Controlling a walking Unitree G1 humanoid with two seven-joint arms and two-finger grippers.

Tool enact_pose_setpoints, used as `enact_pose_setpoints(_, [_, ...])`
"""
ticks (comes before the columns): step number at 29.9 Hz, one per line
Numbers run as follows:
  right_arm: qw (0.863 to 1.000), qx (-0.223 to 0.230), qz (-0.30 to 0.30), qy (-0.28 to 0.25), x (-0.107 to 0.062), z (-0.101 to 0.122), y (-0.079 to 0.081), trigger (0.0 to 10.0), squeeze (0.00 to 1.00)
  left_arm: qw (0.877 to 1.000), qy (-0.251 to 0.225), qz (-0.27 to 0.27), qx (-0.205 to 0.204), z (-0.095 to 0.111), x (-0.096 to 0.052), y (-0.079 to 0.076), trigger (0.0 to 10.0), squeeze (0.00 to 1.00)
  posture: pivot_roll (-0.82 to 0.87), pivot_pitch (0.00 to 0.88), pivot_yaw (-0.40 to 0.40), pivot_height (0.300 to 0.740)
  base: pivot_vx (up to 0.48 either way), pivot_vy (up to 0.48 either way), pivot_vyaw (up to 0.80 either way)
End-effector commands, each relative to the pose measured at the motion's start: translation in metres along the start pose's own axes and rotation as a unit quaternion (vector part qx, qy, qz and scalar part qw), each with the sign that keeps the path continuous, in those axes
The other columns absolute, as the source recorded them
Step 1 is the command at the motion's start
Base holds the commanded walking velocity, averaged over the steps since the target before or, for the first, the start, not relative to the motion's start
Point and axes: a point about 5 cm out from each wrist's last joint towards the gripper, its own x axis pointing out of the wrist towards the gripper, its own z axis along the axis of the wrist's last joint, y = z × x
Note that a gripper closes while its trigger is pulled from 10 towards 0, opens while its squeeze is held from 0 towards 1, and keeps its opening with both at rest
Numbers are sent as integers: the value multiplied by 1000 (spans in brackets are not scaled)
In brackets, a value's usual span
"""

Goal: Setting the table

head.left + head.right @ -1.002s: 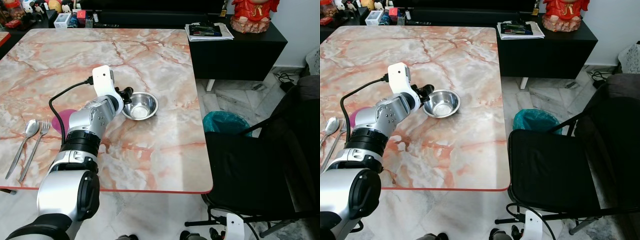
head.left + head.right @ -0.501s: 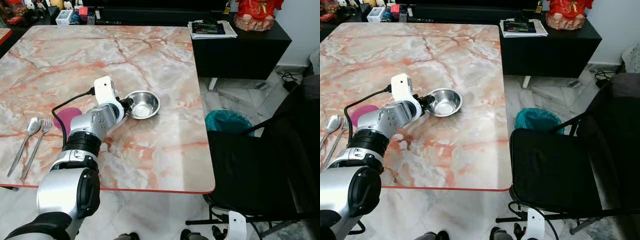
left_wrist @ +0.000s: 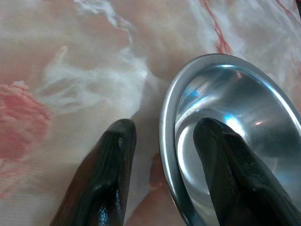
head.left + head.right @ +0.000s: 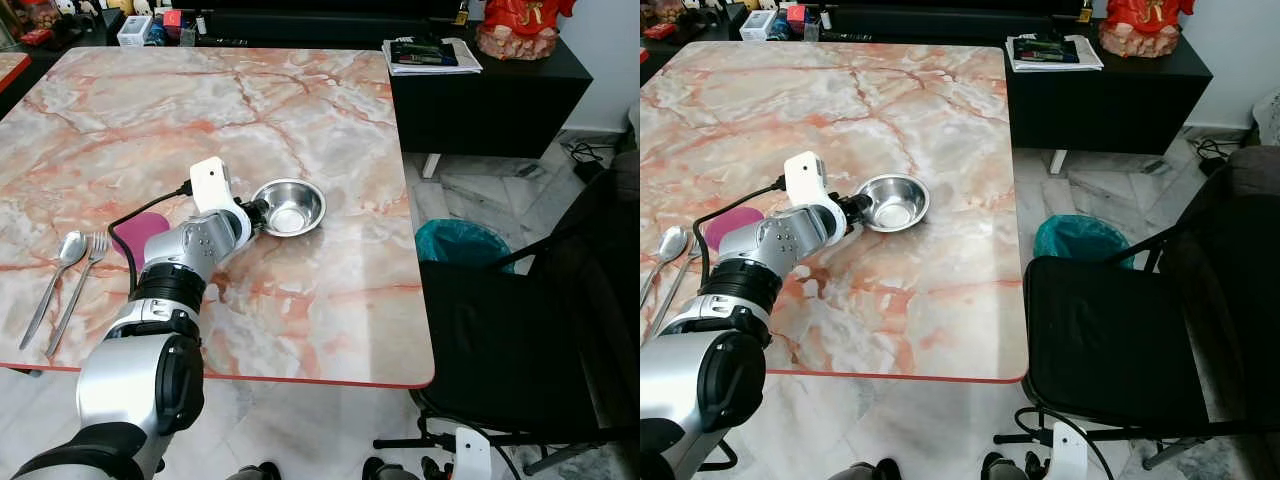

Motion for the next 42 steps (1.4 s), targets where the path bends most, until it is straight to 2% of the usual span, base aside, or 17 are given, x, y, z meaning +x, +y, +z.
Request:
enact_pose_setpoints(1, [1000, 2, -7, 10, -2, -7, -5, 10000, 0, 1000, -4, 0, -14, 3, 1, -4, 10000, 0, -41, 171, -1, 740, 0, 0, 0])
enact_pose_setpoints(6, [1000, 3, -11, 8, -3, -5, -12, 10000, 0, 1000, 0, 1, -20, 1, 2, -3, 10000, 0, -43, 170, 0, 740, 0, 0, 0])
enact_pose_setpoints(7, [1000, 3, -11, 8, -3, -4, -12, 10000, 0, 1000, 0, 1, -21, 1, 2, -3, 4706, 0, -43, 170, 0, 740, 0, 0, 0])
enact_pose_setpoints(8, [1000, 3, -11, 8, -3, -4, -12, 10000, 0, 1000, 0, 2, -22, 1, 2, -3, 4706, 0, -43, 170, 0, 740, 0, 0, 0])
enact_pose_setpoints(9, [1000, 3, -11, 8, -3, -4, -12, 10000, 0, 1000, 0, 2, -23, 1, 2, -3, 2353, 0, -43, 170, 0, 740, 0, 0, 0])
enact_pose_setpoints(11, [1000, 3, -11, 7, -3, -3, -12, 10000, 0, 1000, 0, 2, -25, 1, 2, -2, 39, 0, -44, 170, 0, 740, 0, 0, 0])
enact_pose_setpoints(27, [1000, 2, -4, 9, 0, -5, 4, 10000, 0, 999, 7, 4, -31, -3, 2, 2, 0, 0, -45, 169, 1, 740, 0, 0, 0])
enact_pose_setpoints(34, [1000, 2, -14, 3, -3, 3, -18, 10000, 0, 999, 9, 13, -44, -7, 1, 7, 0, 0, -43, 170, 2, 740, 0, 0, 0])
enact_pose_setpoints(42, [1000, 2, -12, 4, -2, 2, -14, 10000, 0, 999, 2, 18, -47, -6, 0, 9, 0, 0, -43, 167, 2, 740, 0, 0, 0])
